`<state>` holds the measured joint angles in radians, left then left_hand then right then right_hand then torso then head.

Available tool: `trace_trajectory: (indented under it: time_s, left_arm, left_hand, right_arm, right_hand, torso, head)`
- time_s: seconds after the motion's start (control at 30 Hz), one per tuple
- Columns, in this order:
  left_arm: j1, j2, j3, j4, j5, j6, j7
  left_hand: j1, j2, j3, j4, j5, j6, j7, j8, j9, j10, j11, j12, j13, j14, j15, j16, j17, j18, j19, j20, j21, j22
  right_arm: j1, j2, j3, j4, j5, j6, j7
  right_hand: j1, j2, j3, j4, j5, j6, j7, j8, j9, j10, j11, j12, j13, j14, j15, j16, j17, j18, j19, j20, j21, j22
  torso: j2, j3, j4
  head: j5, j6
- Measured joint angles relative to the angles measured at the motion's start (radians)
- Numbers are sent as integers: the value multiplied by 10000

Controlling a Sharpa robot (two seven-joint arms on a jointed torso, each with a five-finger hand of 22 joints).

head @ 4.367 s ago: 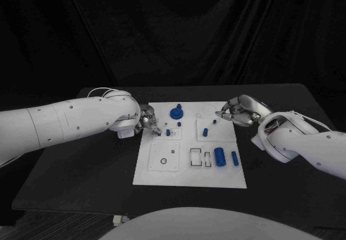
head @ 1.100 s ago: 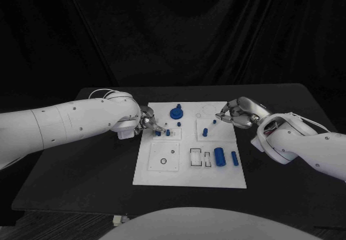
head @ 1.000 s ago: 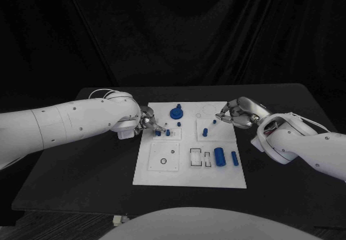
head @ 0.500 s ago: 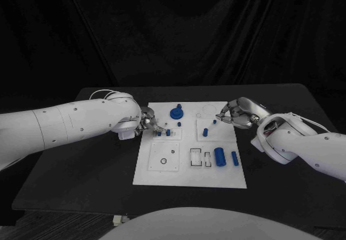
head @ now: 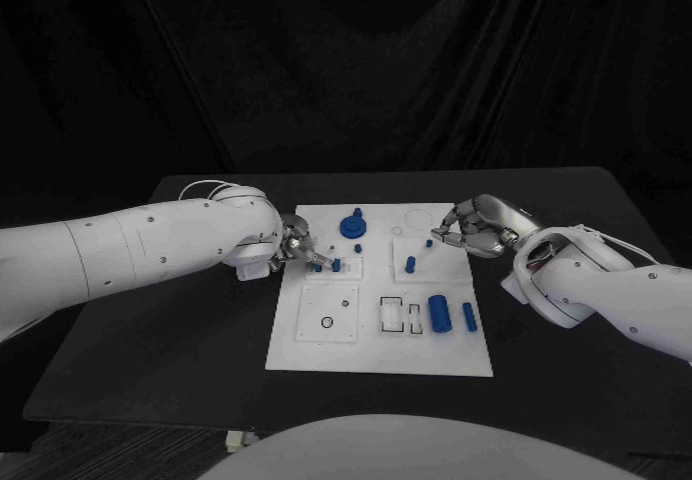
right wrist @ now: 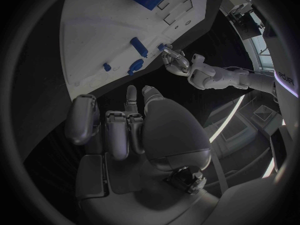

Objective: Assemble the parts on the task board

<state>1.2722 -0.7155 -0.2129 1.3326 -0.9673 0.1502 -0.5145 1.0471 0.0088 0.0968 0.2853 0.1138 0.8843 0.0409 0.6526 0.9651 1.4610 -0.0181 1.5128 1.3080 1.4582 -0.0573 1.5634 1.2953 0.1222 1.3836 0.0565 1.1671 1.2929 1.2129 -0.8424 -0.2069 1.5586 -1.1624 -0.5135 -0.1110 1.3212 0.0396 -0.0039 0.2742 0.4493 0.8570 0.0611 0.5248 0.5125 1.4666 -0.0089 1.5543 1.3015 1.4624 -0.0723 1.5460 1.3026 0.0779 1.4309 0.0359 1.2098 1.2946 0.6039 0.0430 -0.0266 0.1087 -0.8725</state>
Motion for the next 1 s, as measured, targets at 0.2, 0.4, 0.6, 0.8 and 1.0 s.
trace_trajectory:
  time_s: [0.2,0.4,0.6,0.8,1.0]
  left_arm:
    - [-5,-85,0,100,1,-58,1]
    - [0,-512,-4,527,-46,-325,20]
    - [440,-1032,-23,1199,-157,-674,47]
    - [1329,-1410,-2,1737,-282,-1096,196]
    - [1792,-1451,10,1695,-362,-2051,1441]
  left_hand:
    - [83,80,-41,-40,201,-170,-80,41,229,0,-1,0,0,0,-1,0,0,0,1,-1,0,0]
    - [334,35,-346,-39,752,-307,-120,176,433,-60,-58,0,0,0,-2,0,0,0,83,-83,3,0]
    - [518,-71,-601,-42,1163,-305,-122,271,532,-28,-69,13,0,85,-89,2,0,0,92,-89,10,0]
    - [518,-72,-772,1,1277,-304,-123,272,561,-28,-70,13,0,85,-89,2,0,0,160,-158,98,0]
    - [2938,-313,-599,-334,3063,-1889,558,-580,199,-469,288,-501,1,12,168,-206,0,1,-365,10,-387,0]
  right_arm:
    - [-1,1,0,-1,0,8,-4]
    - [-1,-24,0,0,0,18,-12]
    - [-2,-54,0,0,0,31,-24]
    - [-2,-158,0,64,0,34,-29]
    - [-2,-394,1,309,0,-70,39]
  right_hand:
    - [0,0,0,0,0,0,0,0,0,0,0,0,0,0,0,0,0,1,0,0,0,0]
    - [0,0,0,0,0,0,0,0,1,0,0,0,0,0,0,0,0,0,0,0,0,0]
    - [0,0,0,0,0,0,0,0,0,0,0,0,0,0,0,0,0,1,0,0,0,0]
    - [0,0,0,0,1,0,0,0,0,0,0,0,0,0,0,0,0,0,0,0,0,1]
    - [1,0,95,-93,308,0,0,0,0,0,0,0,0,0,0,0,0,1,0,0,-1,0]
  torso:
    - [0,0,0]
    - [1,0,0]
    - [1,0,0]
    - [0,0,0]
    - [-11,-2,1]
  head:
    - [0,0]
    - [-48,0]
    - [-64,0]
    - [-33,0]
    - [-8,0]
